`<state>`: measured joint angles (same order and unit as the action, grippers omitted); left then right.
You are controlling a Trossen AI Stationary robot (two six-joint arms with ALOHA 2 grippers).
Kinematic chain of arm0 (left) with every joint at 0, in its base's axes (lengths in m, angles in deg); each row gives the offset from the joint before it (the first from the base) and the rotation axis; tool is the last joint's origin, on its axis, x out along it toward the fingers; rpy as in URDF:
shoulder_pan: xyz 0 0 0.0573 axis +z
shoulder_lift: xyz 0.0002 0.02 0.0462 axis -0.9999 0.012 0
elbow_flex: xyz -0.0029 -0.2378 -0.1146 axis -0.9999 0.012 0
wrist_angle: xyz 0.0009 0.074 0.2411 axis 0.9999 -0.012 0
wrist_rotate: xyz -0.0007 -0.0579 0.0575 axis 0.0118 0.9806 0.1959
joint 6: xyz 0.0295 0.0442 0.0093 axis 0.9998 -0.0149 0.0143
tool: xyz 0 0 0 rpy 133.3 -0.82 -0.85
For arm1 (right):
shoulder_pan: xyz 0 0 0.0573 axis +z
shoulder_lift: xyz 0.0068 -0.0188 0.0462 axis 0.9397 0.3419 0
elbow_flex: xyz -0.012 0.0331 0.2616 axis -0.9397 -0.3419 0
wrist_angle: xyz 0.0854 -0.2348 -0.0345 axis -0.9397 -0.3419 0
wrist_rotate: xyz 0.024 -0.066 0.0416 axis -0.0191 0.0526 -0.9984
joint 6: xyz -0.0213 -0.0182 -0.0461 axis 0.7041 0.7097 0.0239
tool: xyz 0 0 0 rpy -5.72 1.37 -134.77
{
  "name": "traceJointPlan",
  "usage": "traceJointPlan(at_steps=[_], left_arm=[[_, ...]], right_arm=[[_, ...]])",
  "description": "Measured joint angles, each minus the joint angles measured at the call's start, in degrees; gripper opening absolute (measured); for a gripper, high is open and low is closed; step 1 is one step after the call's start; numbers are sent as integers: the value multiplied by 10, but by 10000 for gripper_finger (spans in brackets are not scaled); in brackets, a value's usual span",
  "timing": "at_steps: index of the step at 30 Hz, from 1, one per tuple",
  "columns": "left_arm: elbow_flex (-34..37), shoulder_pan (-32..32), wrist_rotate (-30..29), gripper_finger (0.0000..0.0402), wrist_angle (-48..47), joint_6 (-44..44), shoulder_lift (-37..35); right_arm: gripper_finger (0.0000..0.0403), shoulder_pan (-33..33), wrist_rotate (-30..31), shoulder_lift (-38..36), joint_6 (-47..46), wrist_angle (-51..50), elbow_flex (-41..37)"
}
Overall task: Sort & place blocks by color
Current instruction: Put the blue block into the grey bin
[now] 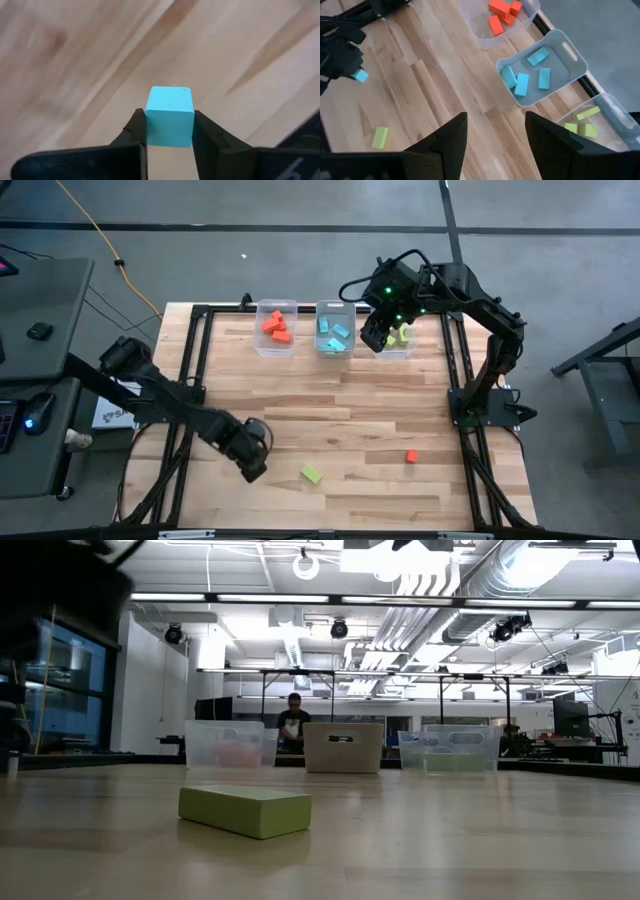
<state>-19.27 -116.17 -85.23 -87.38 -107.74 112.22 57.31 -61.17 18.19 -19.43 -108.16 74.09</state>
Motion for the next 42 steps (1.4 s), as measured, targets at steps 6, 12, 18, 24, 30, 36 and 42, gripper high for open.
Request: traceJointPlan(at_steps=[6, 12, 18, 24, 30, 36, 42], left_arm=[[0, 81, -33, 61, 28, 97, -43], [-1, 180, -37, 61, 107, 207, -71], [-1, 289, 5, 61, 182, 317, -76], [0, 396, 13, 61, 265, 429, -77], [0, 498, 25, 61, 362, 522, -77], [0, 582, 38, 61, 493, 598, -77], [-10, 644, 91, 63, 570, 629, -77]], right_arm=[[190, 0, 31, 0, 1, 1, 0], [190, -2, 65, 0, 1, 4, 0], [190, -11, 95, 0, 1, 17, 0], [190, -26, 105, 0, 9, 55, 0], [190, -42, 104, 0, 48, 129, 0], [190, -62, 106, 0, 87, 195, 0], [190, -75, 110, 0, 90, 223, 0]])
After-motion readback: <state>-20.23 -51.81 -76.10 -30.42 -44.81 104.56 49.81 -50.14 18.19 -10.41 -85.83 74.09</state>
